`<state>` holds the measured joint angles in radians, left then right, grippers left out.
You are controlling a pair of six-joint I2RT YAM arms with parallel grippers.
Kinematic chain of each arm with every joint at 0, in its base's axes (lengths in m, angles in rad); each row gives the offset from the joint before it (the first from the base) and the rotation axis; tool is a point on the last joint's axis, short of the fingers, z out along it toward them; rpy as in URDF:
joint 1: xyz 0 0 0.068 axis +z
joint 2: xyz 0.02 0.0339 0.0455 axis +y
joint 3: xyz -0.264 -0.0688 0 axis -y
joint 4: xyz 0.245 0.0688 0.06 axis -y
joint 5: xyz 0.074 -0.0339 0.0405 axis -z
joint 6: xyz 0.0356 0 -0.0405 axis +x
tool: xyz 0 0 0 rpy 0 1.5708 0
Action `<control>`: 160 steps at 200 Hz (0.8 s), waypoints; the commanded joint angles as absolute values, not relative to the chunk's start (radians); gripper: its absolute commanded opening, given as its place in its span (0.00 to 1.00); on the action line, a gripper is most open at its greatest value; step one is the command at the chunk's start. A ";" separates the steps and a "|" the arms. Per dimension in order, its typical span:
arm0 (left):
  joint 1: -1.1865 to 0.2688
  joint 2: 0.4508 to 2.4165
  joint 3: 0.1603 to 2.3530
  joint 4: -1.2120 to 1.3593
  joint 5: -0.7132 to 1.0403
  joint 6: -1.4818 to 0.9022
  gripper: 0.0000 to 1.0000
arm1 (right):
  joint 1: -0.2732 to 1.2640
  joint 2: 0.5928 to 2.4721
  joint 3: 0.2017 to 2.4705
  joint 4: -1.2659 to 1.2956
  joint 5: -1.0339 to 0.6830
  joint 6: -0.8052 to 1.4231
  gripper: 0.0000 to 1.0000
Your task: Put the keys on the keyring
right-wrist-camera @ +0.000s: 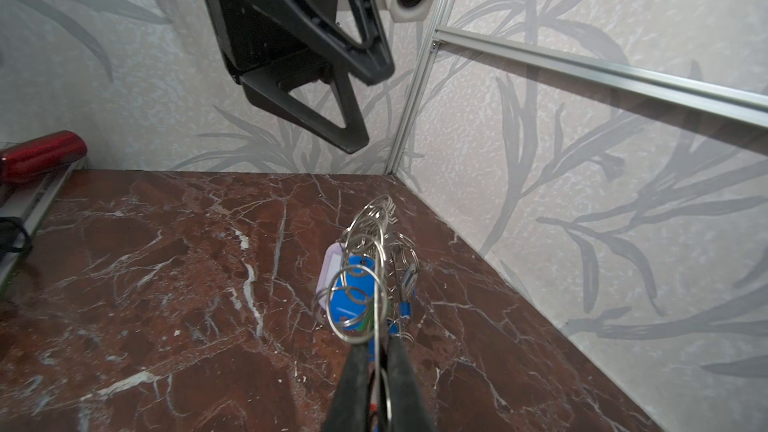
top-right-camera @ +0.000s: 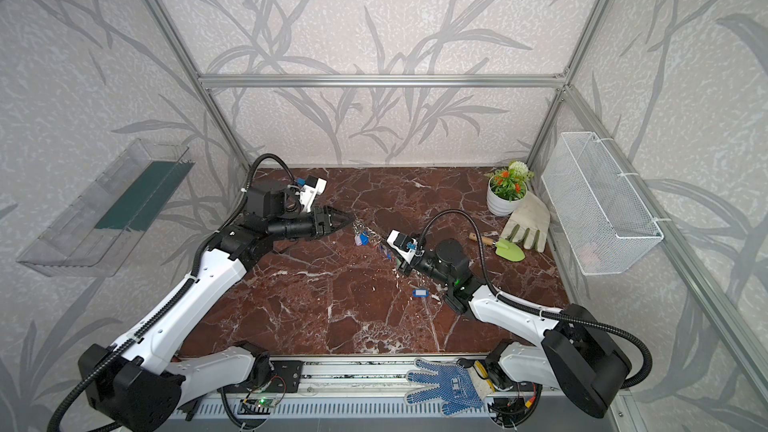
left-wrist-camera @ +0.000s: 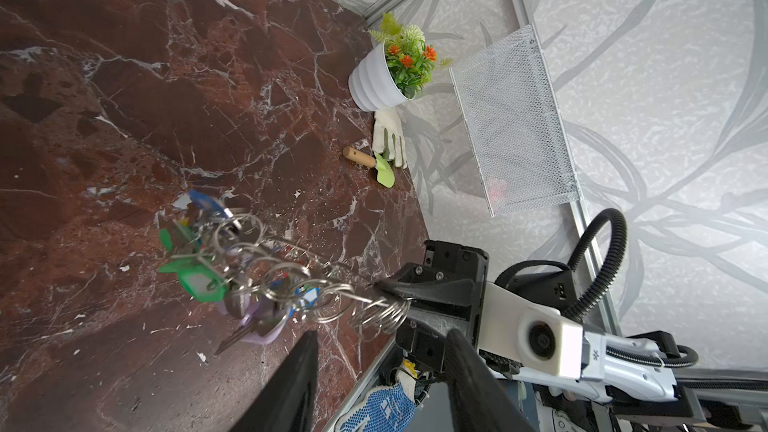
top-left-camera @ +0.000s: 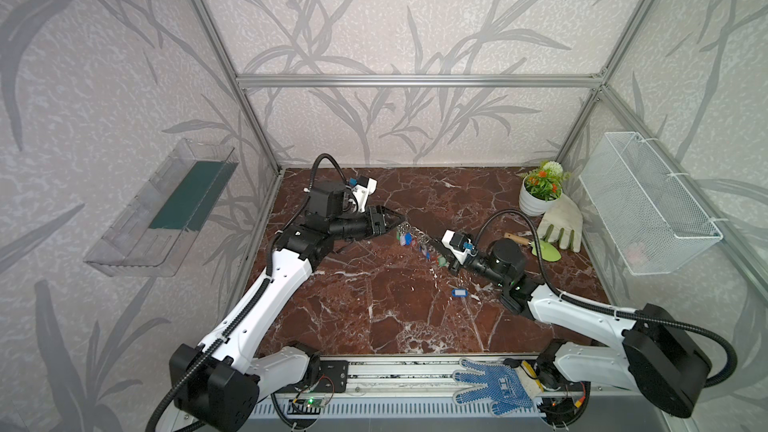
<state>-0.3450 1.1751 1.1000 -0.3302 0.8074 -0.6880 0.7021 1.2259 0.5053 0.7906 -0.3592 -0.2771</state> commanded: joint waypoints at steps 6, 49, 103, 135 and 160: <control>-0.337 1.185 1.103 -0.274 0.898 -0.671 0.51 | 0.688 1.181 0.569 0.842 -0.438 -0.210 0.00; -0.338 1.183 1.082 -0.273 0.921 -0.664 0.51 | 0.659 1.186 0.566 0.875 -0.477 -0.149 0.00; -0.338 1.197 1.071 -0.273 0.932 -0.654 0.53 | 0.643 1.190 0.561 0.907 -0.488 -0.104 0.00; -0.339 1.220 1.053 -0.209 0.961 -0.694 0.54 | 0.643 1.187 0.561 0.904 -0.492 -0.098 0.00; -0.339 1.232 1.049 -0.194 0.960 -0.701 0.54 | 0.641 1.189 0.563 0.908 -0.493 -0.093 0.00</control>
<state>-0.3428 1.2205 1.0607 -0.2485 0.9276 -0.6888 0.6468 1.2221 0.5152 0.7883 -0.4767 -0.1074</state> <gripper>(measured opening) 0.540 0.102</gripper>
